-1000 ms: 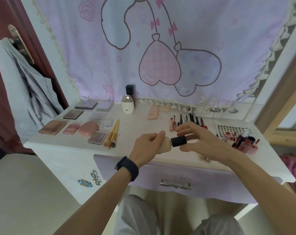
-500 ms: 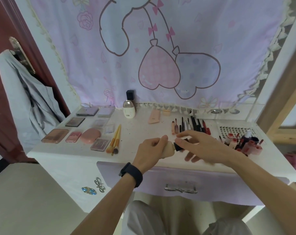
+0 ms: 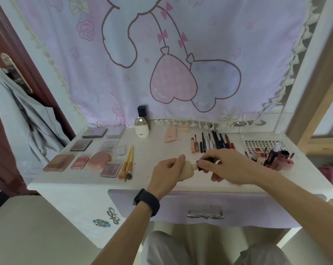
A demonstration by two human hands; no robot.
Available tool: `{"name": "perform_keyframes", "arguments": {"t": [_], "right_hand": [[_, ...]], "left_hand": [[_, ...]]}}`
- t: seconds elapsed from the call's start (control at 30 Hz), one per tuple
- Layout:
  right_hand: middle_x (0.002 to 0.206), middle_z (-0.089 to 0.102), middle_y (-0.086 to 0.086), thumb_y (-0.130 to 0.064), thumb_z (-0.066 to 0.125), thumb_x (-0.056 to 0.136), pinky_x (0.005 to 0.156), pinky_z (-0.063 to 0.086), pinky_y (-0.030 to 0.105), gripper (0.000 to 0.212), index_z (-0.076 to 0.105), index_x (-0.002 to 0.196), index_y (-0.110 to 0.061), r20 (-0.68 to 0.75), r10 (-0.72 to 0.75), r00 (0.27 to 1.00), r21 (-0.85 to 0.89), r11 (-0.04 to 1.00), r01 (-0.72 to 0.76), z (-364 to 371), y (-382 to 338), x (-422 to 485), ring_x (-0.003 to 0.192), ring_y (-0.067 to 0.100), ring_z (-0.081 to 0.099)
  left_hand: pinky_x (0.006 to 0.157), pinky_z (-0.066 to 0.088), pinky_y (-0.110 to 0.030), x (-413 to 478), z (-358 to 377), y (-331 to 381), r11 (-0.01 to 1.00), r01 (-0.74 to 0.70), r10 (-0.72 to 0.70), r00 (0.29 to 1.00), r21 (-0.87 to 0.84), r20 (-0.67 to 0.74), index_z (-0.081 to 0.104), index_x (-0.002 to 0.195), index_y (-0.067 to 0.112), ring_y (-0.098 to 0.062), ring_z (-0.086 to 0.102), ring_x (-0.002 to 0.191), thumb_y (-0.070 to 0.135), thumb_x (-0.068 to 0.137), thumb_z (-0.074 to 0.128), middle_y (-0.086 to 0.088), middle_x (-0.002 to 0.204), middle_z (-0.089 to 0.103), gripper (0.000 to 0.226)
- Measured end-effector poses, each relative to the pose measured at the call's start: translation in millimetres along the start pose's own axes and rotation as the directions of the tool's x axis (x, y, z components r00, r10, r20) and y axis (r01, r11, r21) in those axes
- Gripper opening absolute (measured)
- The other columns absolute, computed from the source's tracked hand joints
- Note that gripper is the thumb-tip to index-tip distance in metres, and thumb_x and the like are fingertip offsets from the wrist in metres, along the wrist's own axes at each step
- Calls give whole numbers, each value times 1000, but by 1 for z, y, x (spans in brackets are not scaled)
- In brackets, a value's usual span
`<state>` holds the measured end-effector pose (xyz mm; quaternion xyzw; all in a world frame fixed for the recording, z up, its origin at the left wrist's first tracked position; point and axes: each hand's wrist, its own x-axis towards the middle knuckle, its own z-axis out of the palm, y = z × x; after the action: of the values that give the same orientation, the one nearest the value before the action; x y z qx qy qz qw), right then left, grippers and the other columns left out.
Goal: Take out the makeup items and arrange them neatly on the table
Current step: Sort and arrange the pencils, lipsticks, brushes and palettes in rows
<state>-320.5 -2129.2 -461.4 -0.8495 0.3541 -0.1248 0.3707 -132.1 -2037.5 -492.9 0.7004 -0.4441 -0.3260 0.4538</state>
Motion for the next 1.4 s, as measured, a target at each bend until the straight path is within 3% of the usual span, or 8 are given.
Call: {"name": "perform_keyframes", "arguments": {"t": [0.07,0.2,0.63,0.87,1.0,1.2,1.3,1.4], "right_hand": [[91,69,-16,-55,57,95,76,60,33,19,66,103,-41,-1,-45,999,-149,988,44,-5,2,-2,75,2,70],[96,66,-19,-55,61,93,83,55,31,20,65,110,-47,-60,-130,990,-261,959,110,-14,2,-5,88,-2,59],[107,59,-22,-35,72,92,96,51,29,31,68,123,-35,-143,-167,976,-208,969,135,-19,-8,-16,98,0,59],[104,64,-24,-36,74,89,83,46,10,25,68,112,-43,-203,-165,965,-168,977,132,-25,-4,-15,98,-10,57],[103,67,-26,-38,75,88,82,46,7,24,68,110,-45,-232,-141,962,-132,985,112,-26,1,-14,96,-11,60],[98,65,-39,-37,74,89,75,41,0,20,66,100,-51,-345,-106,933,48,990,130,-18,10,-8,93,-14,60],[98,72,-25,-35,74,89,80,50,14,19,70,107,-41,-378,-17,926,257,959,122,-10,16,2,91,-2,68],[97,78,-4,-17,74,90,81,60,27,25,70,114,-19,-382,100,919,575,804,152,0,18,17,93,16,75]], "left_hand": [[58,40,-29,1,-3,-1,1000,13,-13,1000,-11,-2,71,88,5,-17,48,64,54,97,51,-1,70,56,53],[49,40,-22,1,-10,-4,991,69,-67,998,-115,21,74,94,12,-16,50,61,51,98,51,-6,73,59,46],[45,38,-18,4,-16,-5,984,60,-54,998,-165,39,72,99,9,-9,49,52,47,99,51,-8,74,59,44],[41,34,-18,8,-21,-7,966,70,-64,997,-249,30,71,93,7,-6,47,42,47,99,52,-10,68,59,45],[43,34,-22,14,-24,-10,942,95,-94,995,-323,19,72,93,9,-12,44,45,50,98,52,-9,63,59,46],[43,29,-24,24,-29,-12,853,142,-139,989,-503,44,65,100,7,-14,39,46,52,99,50,-7,65,57,48],[46,32,-25,33,-29,-10,746,171,-141,985,-644,98,65,108,7,-16,40,49,45,98,54,-9,70,57,41],[52,41,-26,45,-31,-10,668,145,-65,988,-730,137,65,114,5,-17,51,57,33,82,73,-9,80,60,43]]}}
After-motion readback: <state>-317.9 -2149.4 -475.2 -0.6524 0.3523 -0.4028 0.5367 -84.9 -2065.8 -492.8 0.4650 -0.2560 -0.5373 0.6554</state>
